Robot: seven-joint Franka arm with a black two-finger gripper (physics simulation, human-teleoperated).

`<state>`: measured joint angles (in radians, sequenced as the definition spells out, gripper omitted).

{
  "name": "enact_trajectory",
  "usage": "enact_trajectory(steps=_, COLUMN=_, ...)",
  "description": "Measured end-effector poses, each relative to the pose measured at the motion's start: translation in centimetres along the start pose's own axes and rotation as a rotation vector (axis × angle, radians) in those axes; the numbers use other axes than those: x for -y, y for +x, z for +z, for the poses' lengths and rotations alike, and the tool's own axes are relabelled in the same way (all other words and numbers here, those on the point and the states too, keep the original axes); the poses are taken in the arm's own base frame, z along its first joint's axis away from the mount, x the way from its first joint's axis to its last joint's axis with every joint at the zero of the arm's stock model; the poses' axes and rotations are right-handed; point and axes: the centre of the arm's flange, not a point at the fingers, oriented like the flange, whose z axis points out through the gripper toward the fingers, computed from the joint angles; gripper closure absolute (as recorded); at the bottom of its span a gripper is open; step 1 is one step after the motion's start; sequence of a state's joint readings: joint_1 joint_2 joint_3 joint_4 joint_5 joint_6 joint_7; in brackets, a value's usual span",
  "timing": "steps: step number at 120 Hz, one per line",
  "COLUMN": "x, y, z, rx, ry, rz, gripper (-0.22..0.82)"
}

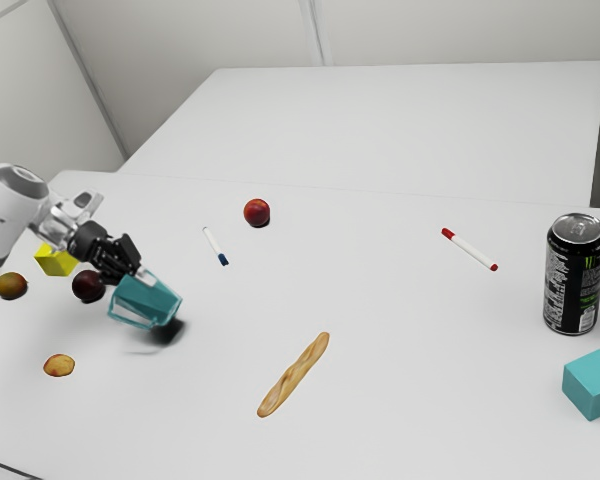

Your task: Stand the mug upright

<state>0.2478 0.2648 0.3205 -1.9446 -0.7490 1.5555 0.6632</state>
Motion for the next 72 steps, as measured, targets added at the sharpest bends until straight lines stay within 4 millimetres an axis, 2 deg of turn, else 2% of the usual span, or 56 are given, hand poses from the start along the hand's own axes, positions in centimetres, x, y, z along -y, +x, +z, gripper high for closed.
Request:
enact_trajectory(steps=17, x=-2.1, y=0.0, z=1.9, rx=-0.025, ry=0.105, rz=-0.004, gripper=0.78)
enact_trajectory(steps=37, x=-6.3, y=1.6, z=4.0, rx=-0.046, ry=0.372, rz=0.044, gripper=0.78)
enact_trajectory(steps=49, x=-8.1, y=1.6, z=5.0, rx=-0.064, ry=0.497, rz=0.046, gripper=0.78)
enact_trajectory(steps=72, x=-9.5, y=1.2, z=6.1, rx=-0.124, ry=0.628, rz=-0.024, gripper=0.78)
